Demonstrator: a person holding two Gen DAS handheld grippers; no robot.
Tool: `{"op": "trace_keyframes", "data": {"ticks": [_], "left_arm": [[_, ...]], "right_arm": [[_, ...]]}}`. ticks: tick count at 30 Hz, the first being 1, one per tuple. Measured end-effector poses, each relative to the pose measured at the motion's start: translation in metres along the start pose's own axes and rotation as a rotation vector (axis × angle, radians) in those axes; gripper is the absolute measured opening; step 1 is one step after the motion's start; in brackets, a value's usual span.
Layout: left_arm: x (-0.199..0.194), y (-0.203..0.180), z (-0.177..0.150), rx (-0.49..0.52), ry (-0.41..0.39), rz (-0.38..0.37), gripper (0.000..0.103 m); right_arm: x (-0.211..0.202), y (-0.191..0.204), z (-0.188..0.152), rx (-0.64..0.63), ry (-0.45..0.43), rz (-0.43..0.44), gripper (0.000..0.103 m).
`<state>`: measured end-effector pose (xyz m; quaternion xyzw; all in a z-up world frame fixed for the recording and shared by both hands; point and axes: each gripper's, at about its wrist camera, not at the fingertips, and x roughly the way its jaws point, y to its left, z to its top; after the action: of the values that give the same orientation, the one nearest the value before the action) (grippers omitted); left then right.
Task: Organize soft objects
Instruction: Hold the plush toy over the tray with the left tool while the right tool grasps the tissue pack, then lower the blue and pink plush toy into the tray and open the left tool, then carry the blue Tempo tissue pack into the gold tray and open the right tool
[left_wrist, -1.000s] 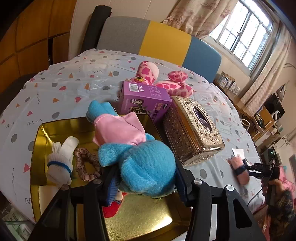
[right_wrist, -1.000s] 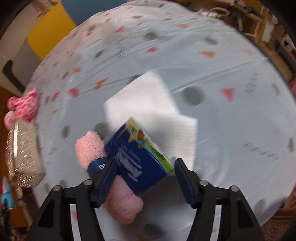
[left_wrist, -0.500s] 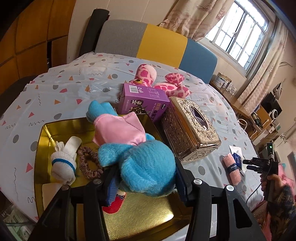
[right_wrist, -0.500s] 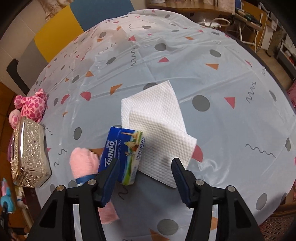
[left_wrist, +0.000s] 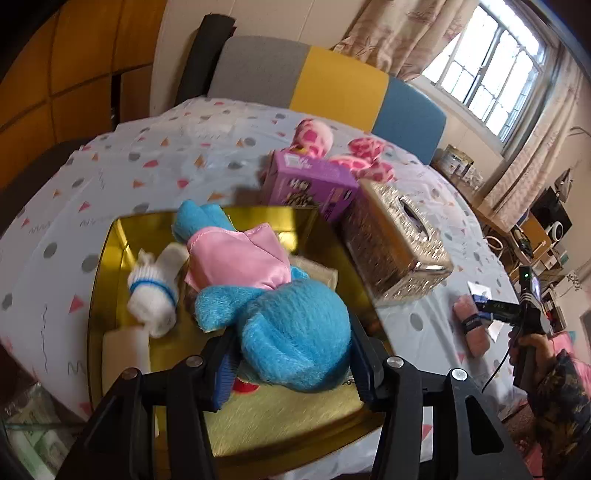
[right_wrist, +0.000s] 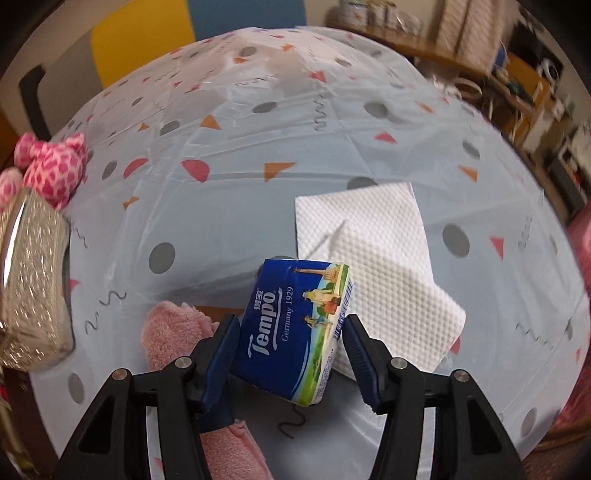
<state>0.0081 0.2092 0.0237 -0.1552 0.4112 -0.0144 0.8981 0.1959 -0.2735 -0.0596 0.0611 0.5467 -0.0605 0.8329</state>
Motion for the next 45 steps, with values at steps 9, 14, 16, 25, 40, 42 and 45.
{"op": "trace_keyframes", "data": {"ticks": [9, 14, 16, 25, 40, 42, 45], "left_arm": [[0.002, 0.018, -0.034, -0.03, 0.035, 0.072, 0.054], [0.004, 0.032, -0.048, -0.056, 0.057, 0.113, 0.057], [0.005, 0.036, -0.053, -0.061, 0.066, 0.127, 0.06], [-0.012, 0.039, -0.056, -0.04, 0.024, 0.171, 0.082], [-0.054, 0.004, -0.036, 0.118, -0.284, 0.5, 0.098], [-0.056, 0.0, -0.034, 0.123, -0.312, 0.494, 0.098], [-0.049, -0.001, -0.033, 0.094, -0.28, 0.426, 0.098]], "right_arm": [[-0.007, -0.003, -0.005, -0.044, -0.039, 0.0, 0.051], [-0.007, 0.0, -0.005, -0.069, -0.044, -0.009, 0.051], [-0.007, 0.002, -0.006, -0.079, -0.045, -0.017, 0.051], [-0.006, -0.003, -0.006, -0.067, -0.025, 0.018, 0.051], [-0.011, -0.01, -0.006, -0.015, -0.057, 0.04, 0.04], [-0.013, -0.016, -0.005, 0.018, -0.071, 0.056, 0.037], [-0.013, -0.02, -0.004, 0.039, -0.075, 0.058, 0.034]]}}
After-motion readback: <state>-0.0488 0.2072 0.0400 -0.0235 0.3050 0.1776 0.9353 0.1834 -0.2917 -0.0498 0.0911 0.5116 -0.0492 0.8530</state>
